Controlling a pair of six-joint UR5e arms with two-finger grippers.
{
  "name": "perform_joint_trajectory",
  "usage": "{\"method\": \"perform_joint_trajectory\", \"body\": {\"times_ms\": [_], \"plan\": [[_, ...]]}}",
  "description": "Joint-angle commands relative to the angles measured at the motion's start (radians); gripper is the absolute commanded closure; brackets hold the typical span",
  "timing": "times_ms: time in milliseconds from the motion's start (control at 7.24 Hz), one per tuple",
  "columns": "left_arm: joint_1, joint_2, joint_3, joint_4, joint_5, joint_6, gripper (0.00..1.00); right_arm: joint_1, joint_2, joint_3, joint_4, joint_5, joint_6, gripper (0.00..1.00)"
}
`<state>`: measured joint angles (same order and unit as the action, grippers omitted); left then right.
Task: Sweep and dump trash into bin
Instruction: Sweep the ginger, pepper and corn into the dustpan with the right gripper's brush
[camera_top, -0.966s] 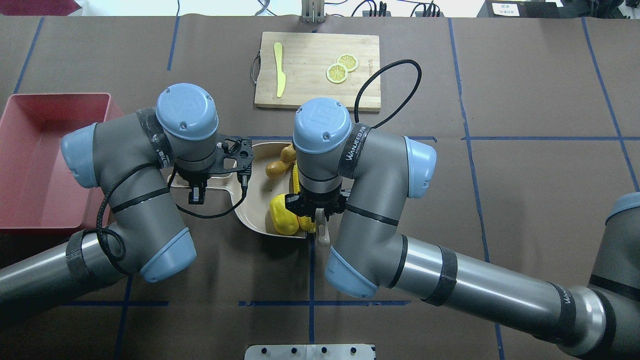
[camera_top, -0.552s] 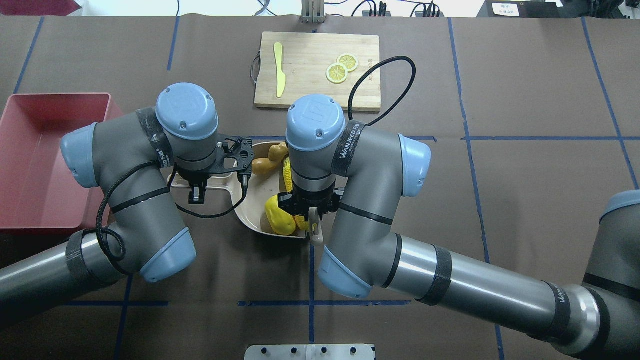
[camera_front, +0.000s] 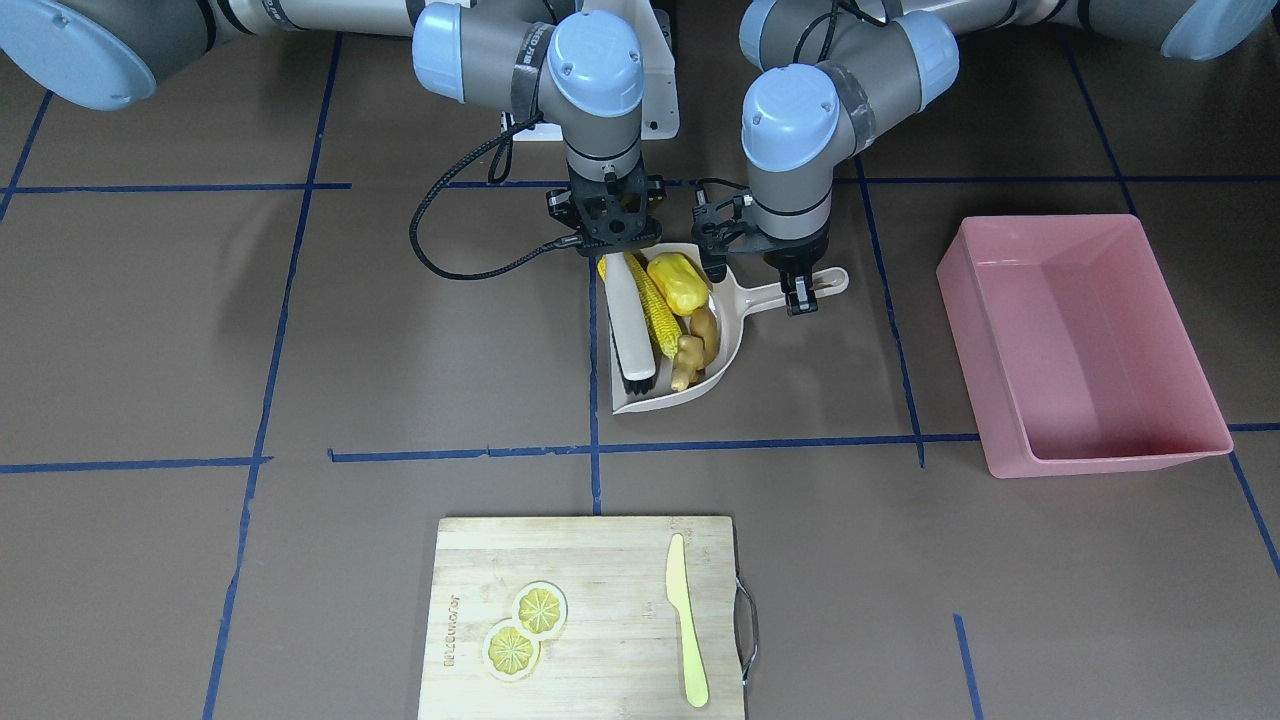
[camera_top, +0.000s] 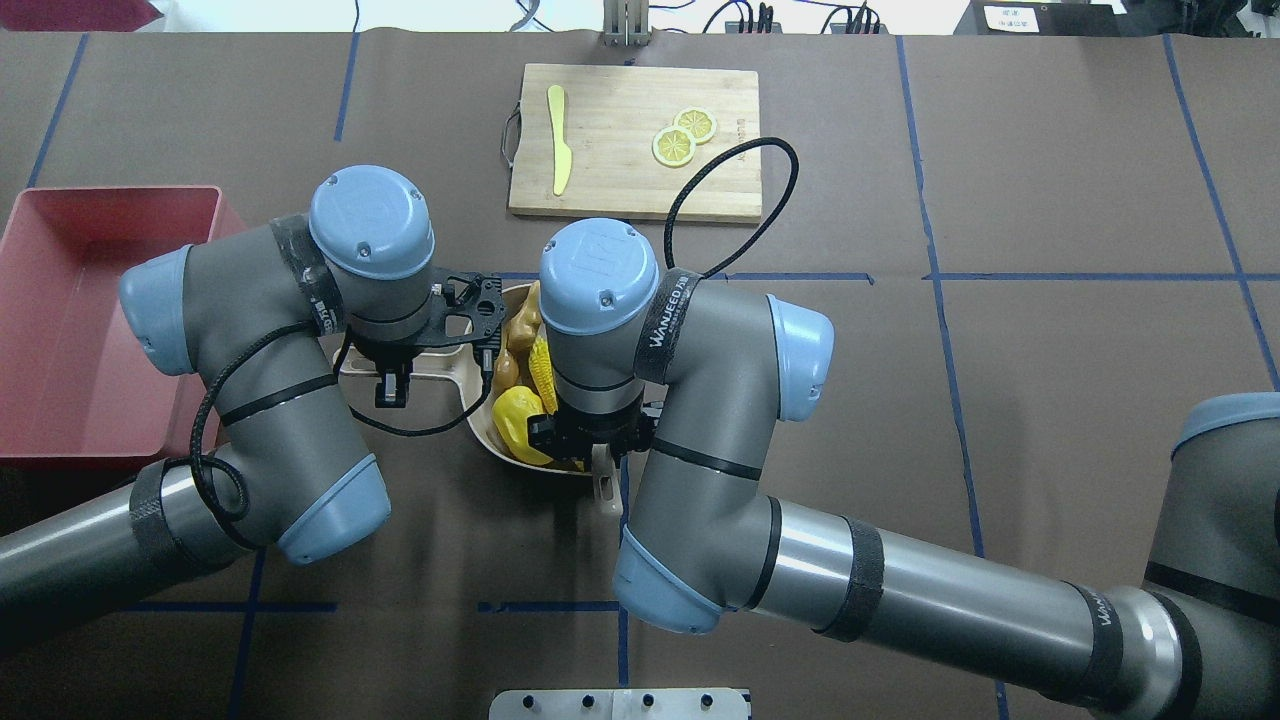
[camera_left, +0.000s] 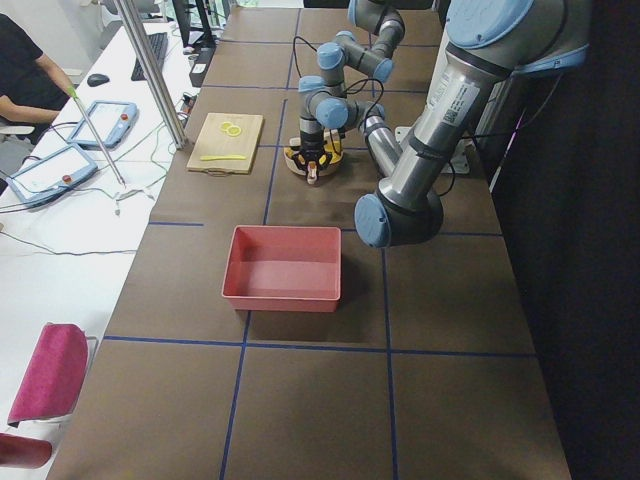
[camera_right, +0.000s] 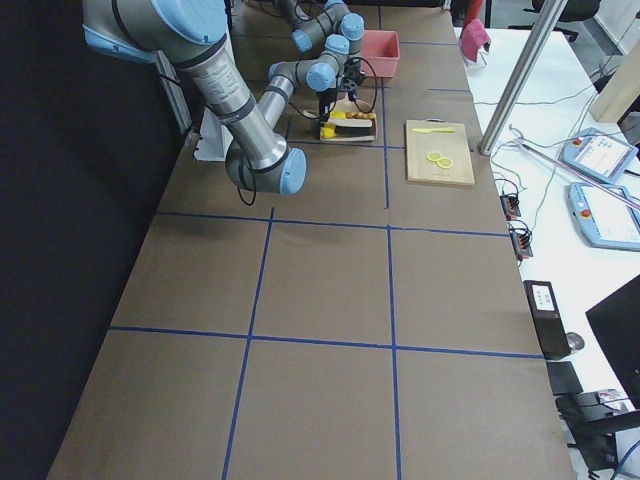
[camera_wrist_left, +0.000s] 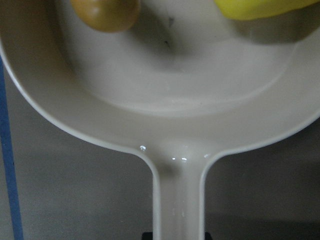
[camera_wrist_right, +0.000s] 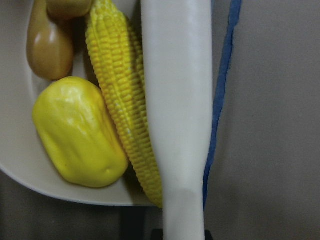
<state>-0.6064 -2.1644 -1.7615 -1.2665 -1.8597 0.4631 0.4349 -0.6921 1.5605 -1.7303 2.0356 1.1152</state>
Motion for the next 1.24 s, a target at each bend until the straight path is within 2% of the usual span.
{"method": "perform_joint_trajectory", "body": {"times_ms": [0,552,828,1104], "plan": [[-0.003,0.011,-0.003,-0.002,-0.009,0.003,1.0,0.001,0.003,0.003,0.015,0.003,-0.002,1.0],[-0.009,0.023,-0.001,-0.04,-0.016,0.014,1.0,0.025,-0.004,0.023,0.023,0.009,-0.003,1.0],[-0.013,0.086,0.016,-0.211,-0.158,0.005,1.0,0.05,-0.032,0.088,0.015,0.011,-0.003,1.0],[-0.019,0.095,0.017,-0.237,-0.217,0.003,1.0,0.065,-0.04,0.099,0.014,0.015,-0.003,1.0]]}}
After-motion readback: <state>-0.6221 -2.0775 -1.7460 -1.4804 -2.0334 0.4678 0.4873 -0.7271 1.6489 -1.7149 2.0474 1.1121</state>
